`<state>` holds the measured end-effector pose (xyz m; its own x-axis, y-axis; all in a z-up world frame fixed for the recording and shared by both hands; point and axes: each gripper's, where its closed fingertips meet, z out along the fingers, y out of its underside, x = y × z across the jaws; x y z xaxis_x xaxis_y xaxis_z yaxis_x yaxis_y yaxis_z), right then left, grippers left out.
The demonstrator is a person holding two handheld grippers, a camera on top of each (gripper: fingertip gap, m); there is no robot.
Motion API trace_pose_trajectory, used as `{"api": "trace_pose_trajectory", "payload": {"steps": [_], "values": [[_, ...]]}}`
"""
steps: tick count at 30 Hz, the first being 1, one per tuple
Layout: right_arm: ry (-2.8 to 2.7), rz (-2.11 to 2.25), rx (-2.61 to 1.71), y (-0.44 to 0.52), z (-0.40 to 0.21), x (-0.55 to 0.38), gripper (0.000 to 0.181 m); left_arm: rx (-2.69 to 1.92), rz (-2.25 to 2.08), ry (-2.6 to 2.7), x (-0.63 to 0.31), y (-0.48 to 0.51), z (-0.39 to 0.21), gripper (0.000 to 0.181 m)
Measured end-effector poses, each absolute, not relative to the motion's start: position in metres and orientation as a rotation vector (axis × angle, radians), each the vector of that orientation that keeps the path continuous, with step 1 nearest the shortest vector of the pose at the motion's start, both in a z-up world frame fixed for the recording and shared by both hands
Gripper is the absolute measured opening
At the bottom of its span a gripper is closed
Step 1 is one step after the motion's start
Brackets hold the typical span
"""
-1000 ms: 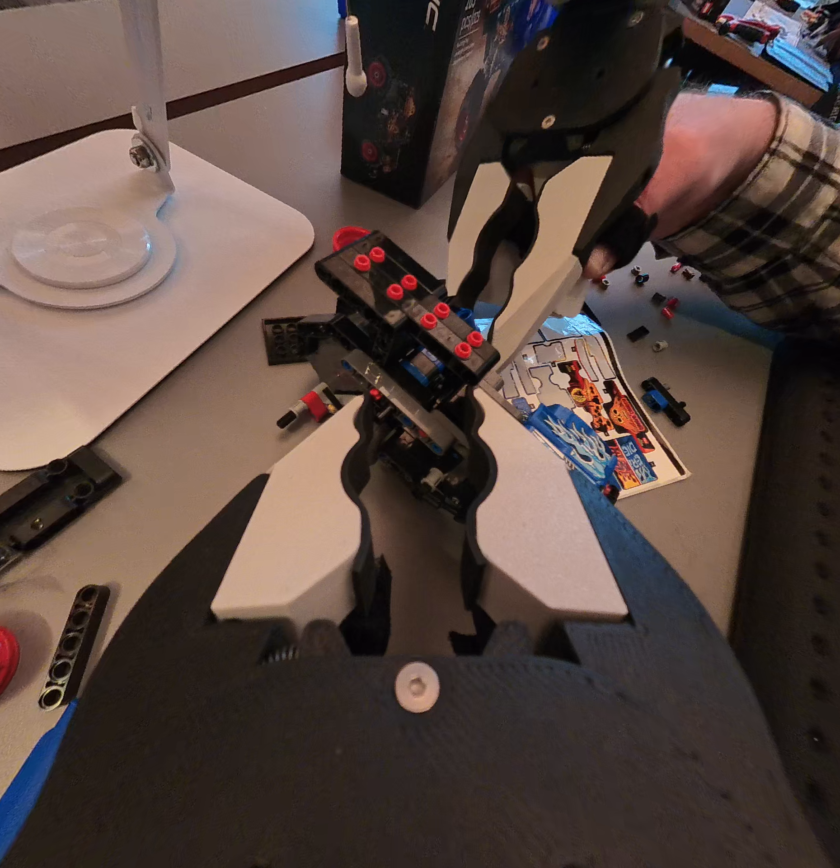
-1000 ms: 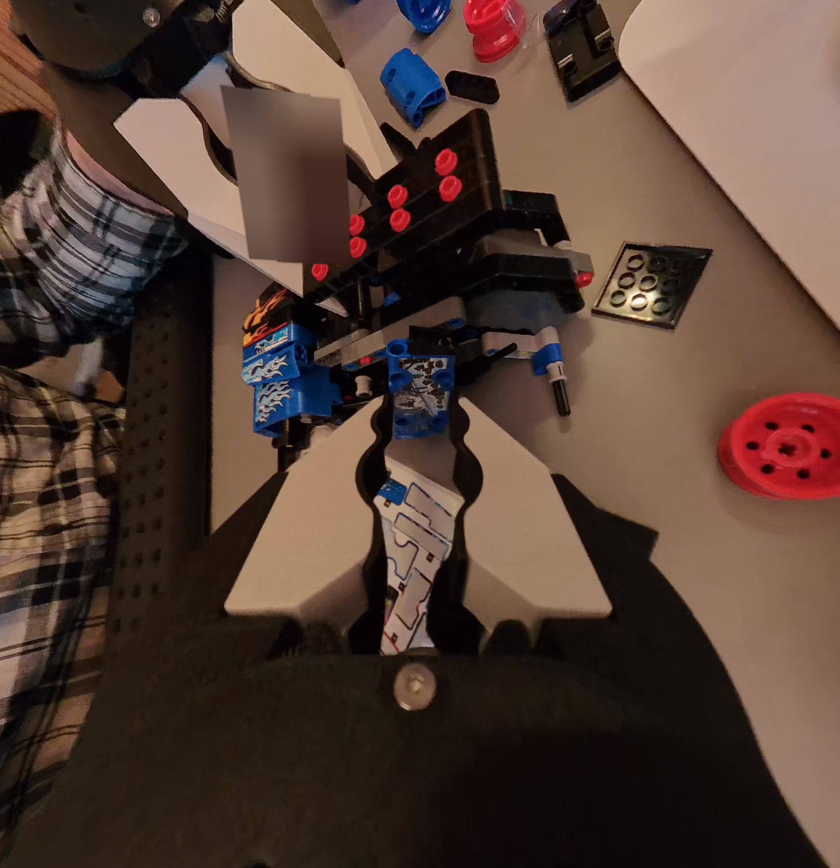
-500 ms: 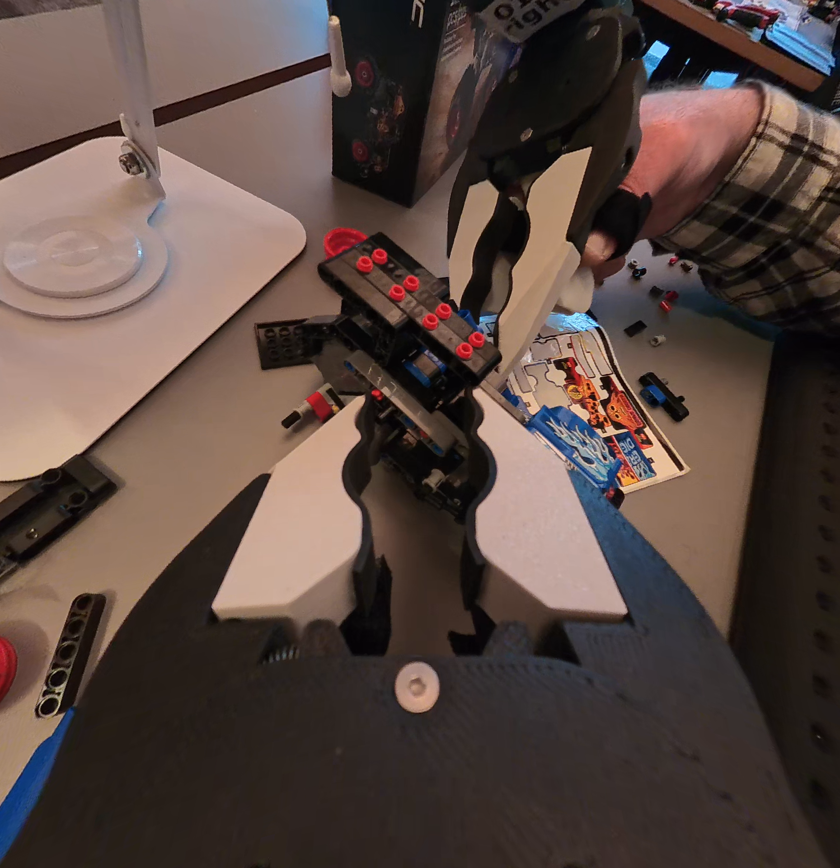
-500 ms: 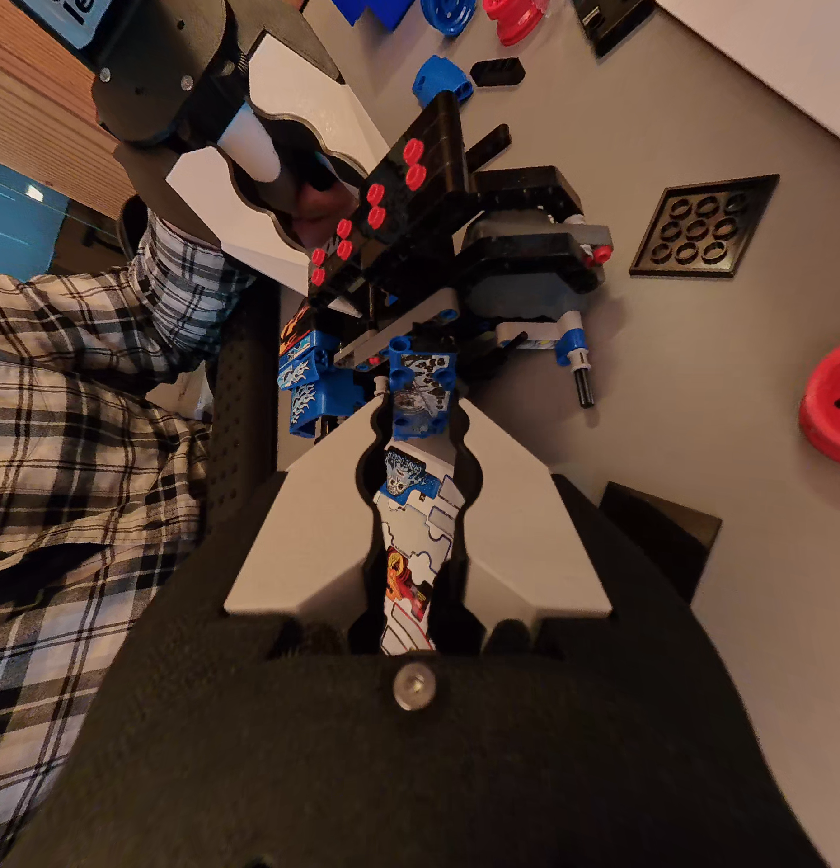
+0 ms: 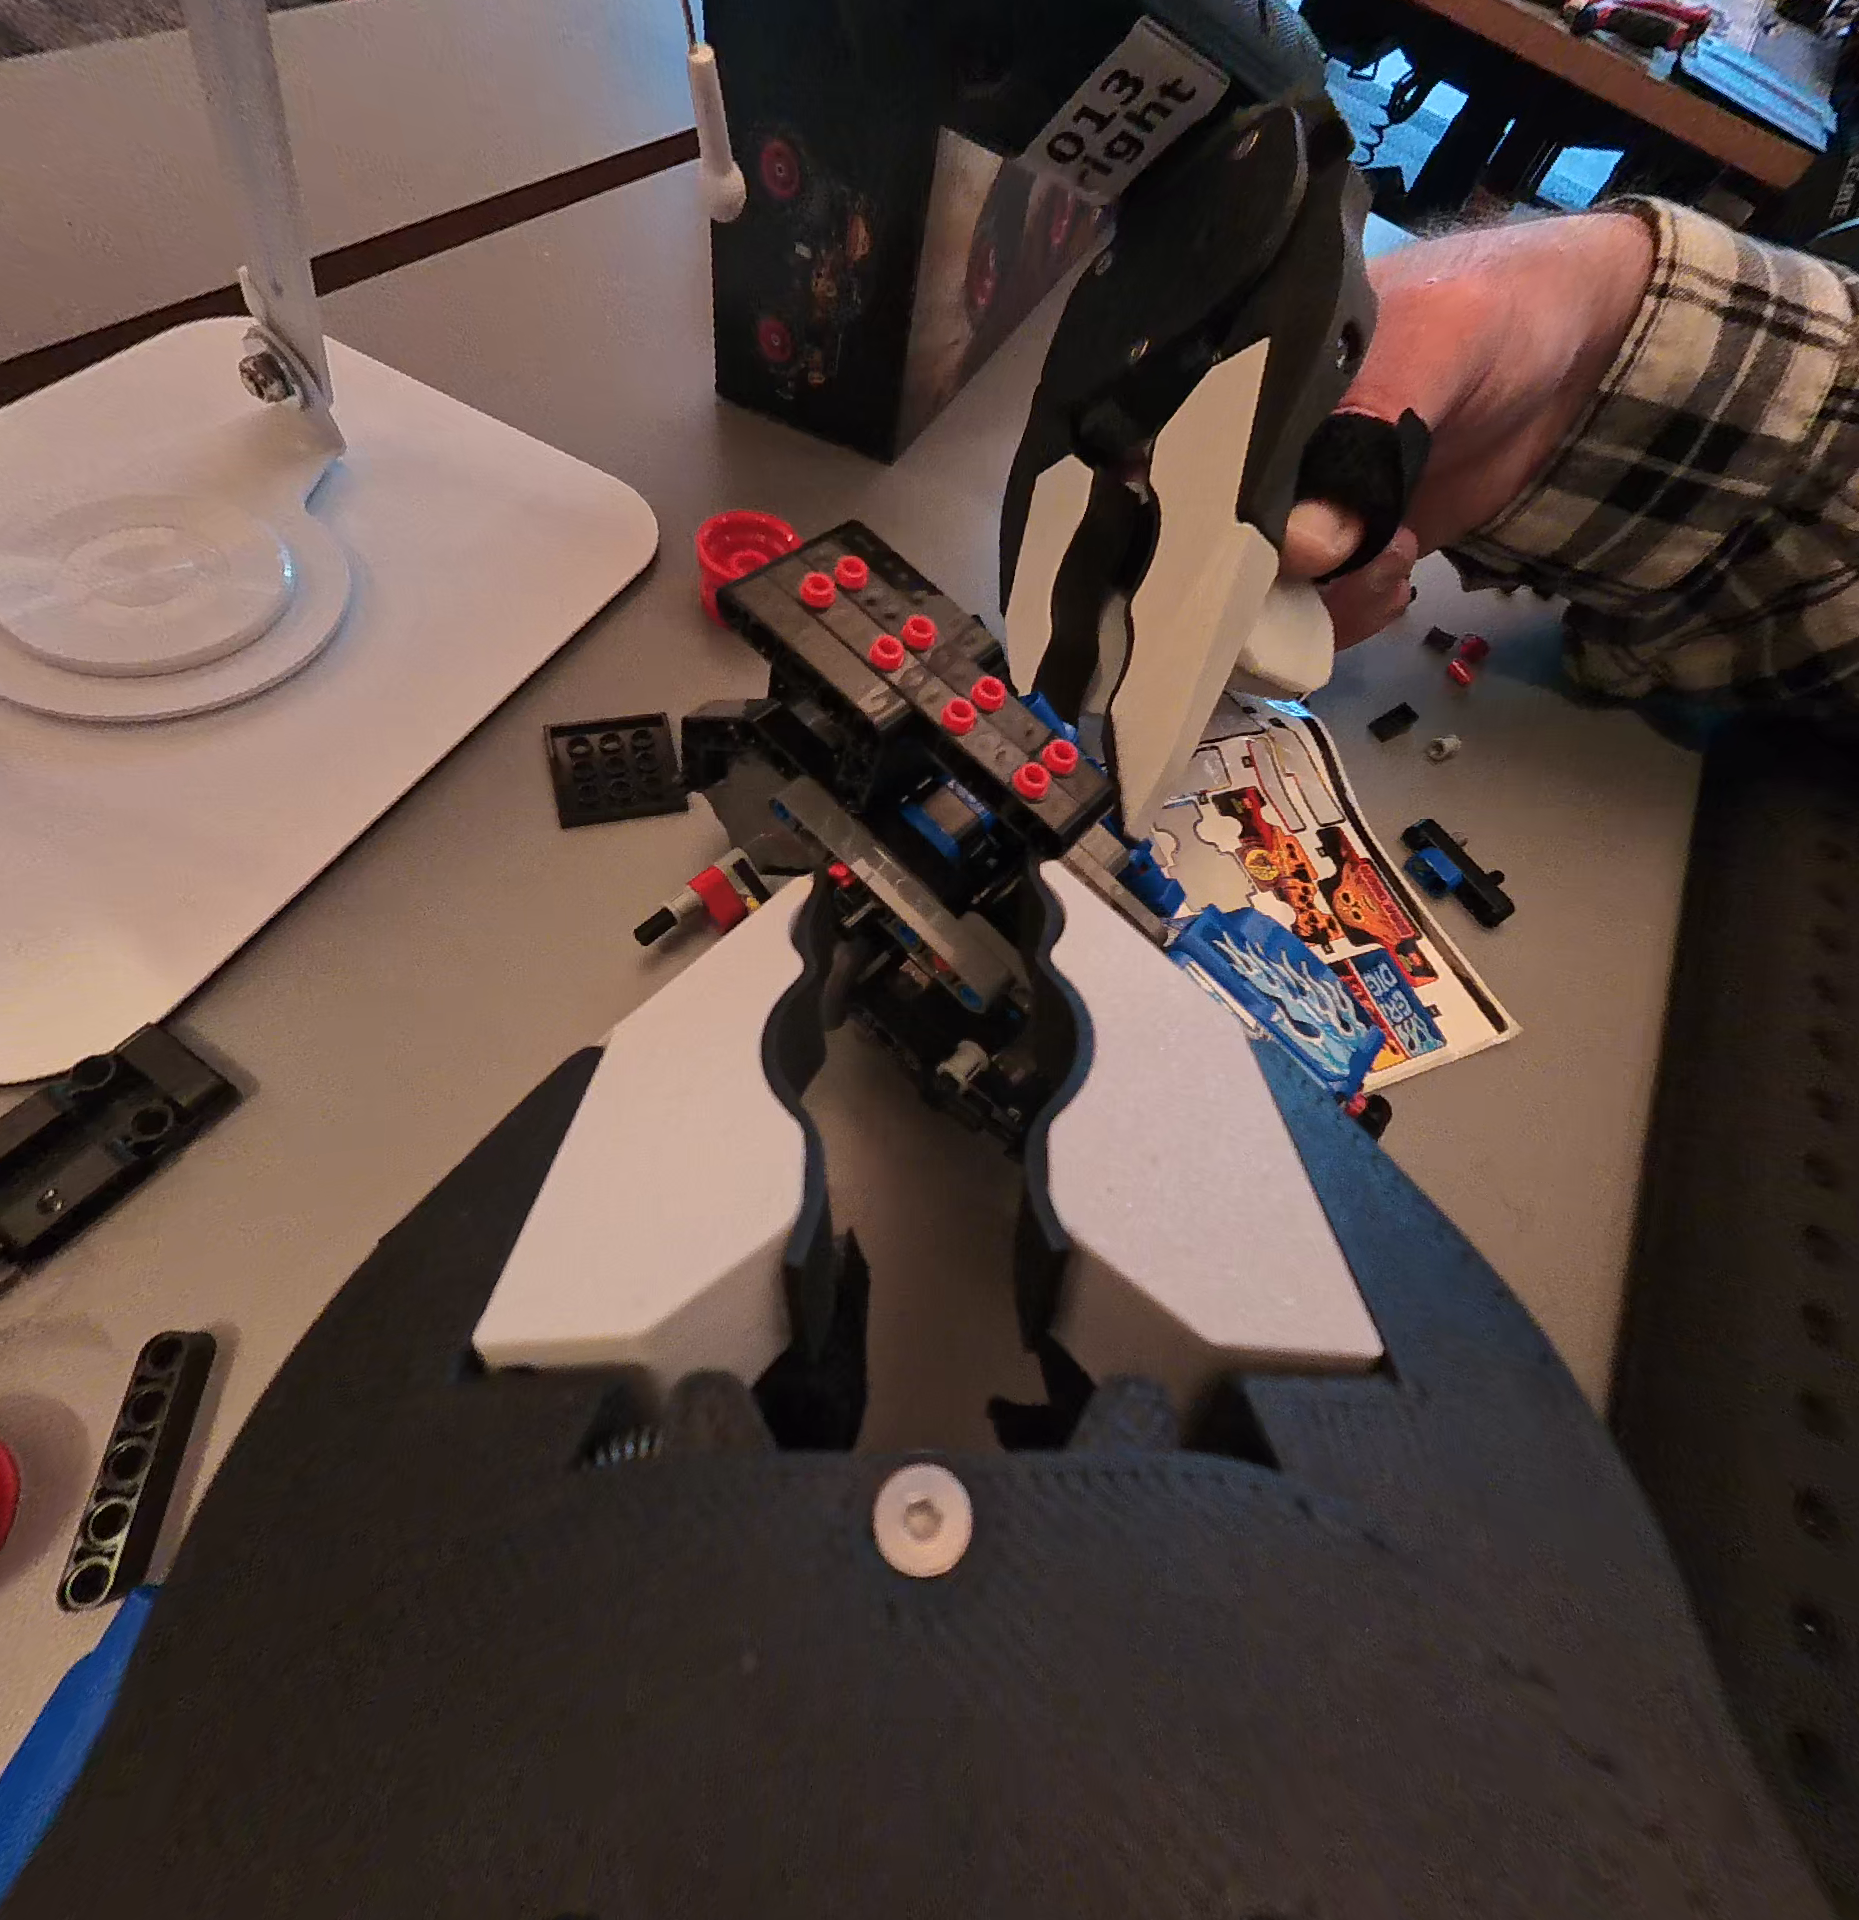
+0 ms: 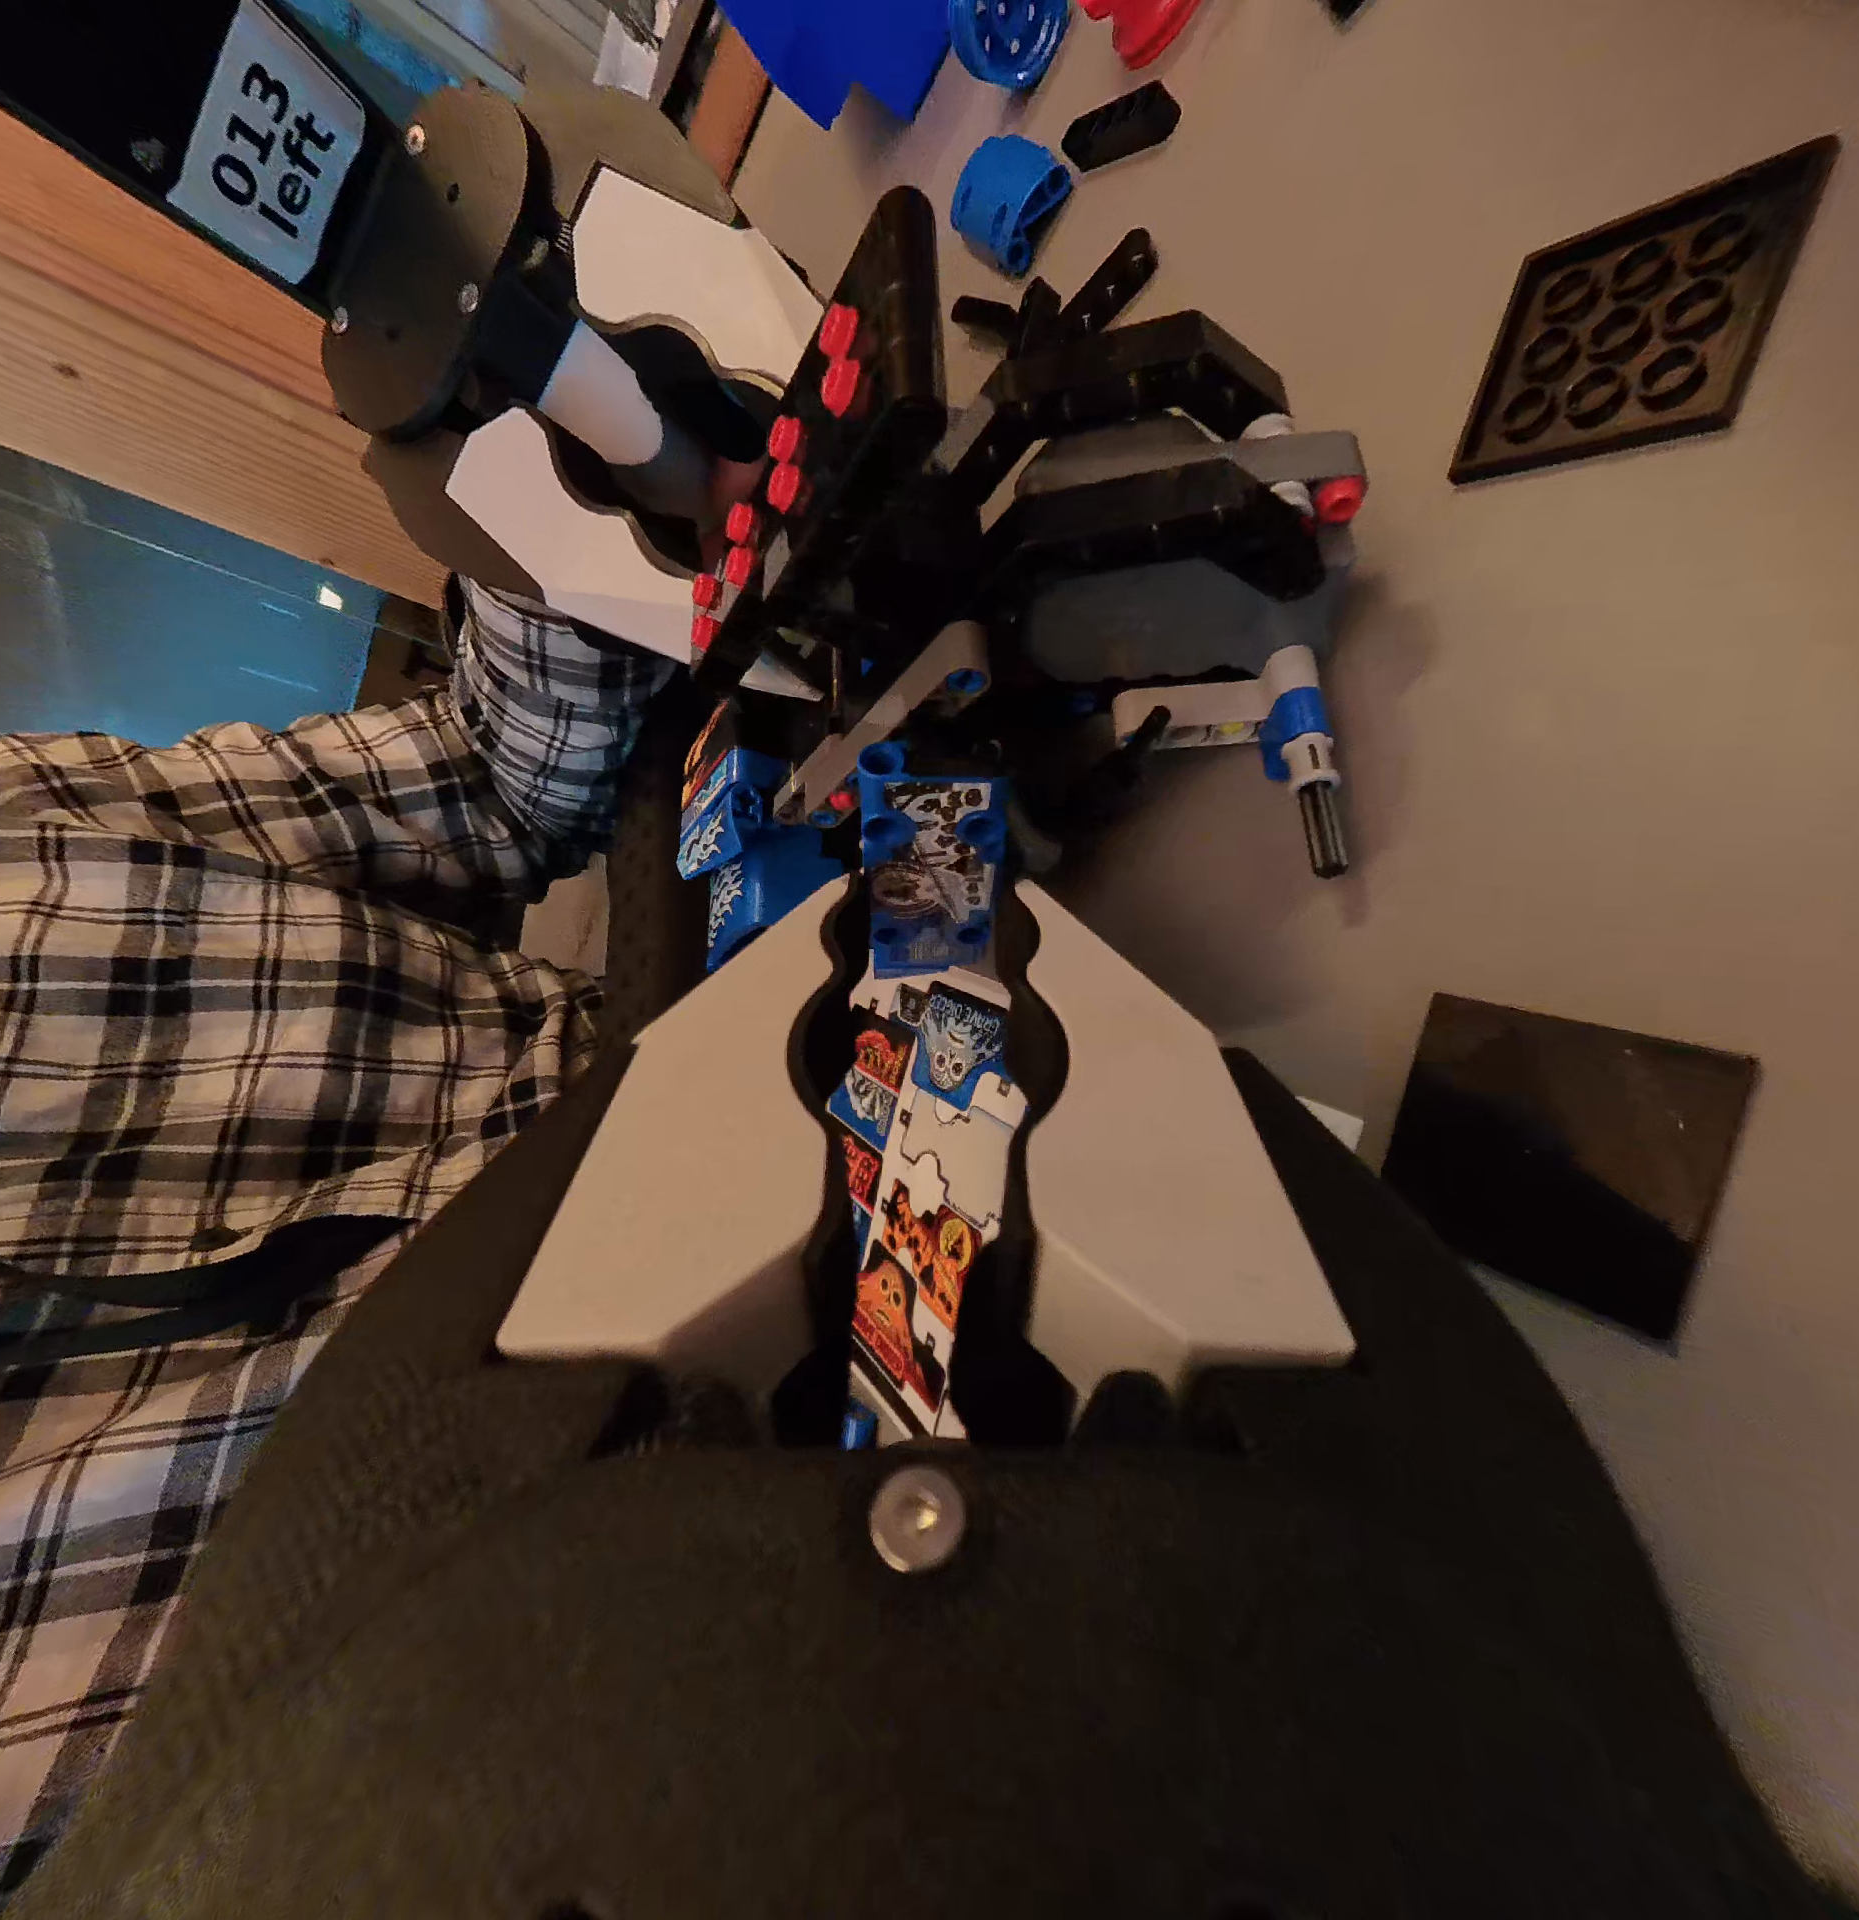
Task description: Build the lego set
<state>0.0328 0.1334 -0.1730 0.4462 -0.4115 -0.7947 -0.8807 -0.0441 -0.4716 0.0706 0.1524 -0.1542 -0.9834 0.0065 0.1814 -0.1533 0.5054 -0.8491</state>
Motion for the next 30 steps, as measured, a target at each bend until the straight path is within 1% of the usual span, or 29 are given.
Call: {"api": "trace_pose_trajectory", "payload": {"steps": [7, 10, 11, 12, 16, 17, 18, 30], "values": [[1.137, 0.511, -1.632, 0.134, -0.173, 0.033, 0.023, 0.123, 1.482, -2.584, 0.071, 0.153, -0.154, 0.034], [1.145, 0.471, -1.602, 0.135, -0.173, 0.032, 0.028, 0.122, 1.481, -2.586, 0.071, 0.153, -0.154, 0.033], [1.156, 0.449, -1.611, 0.134, -0.174, 0.032, 0.023, 0.12, 1.481, -2.585, 0.07, 0.153, -0.154, 0.033], [1.159, 0.437, -1.615, 0.134, -0.174, 0.032, 0.023, 0.119, 1.481, -2.587, 0.07, 0.153, -0.154, 0.033], [1.144, 0.506, -1.591, 0.135, -0.172, 0.027, 0.022, 0.108, 1.483, -2.587, 0.069, 0.153, -0.154, 0.033], [1.135, 0.542, -1.574, 0.136, -0.17, 0.025, 0.023, 0.12, 1.491, -2.6, 0.071, 0.152, -0.154, 0.025], [1.116, 0.555, -1.576, 0.138, -0.168, 0.022, 0.022, 0.09, 1.496, -2.614, 0.07, 0.152, -0.155, 0.025], [1.173, 0.598, -1.516, 0.144, -0.169, 0.025, 0.022, 0.112, 1.489, -2.608, 0.07, 0.152, -0.155, 0.025]]}}
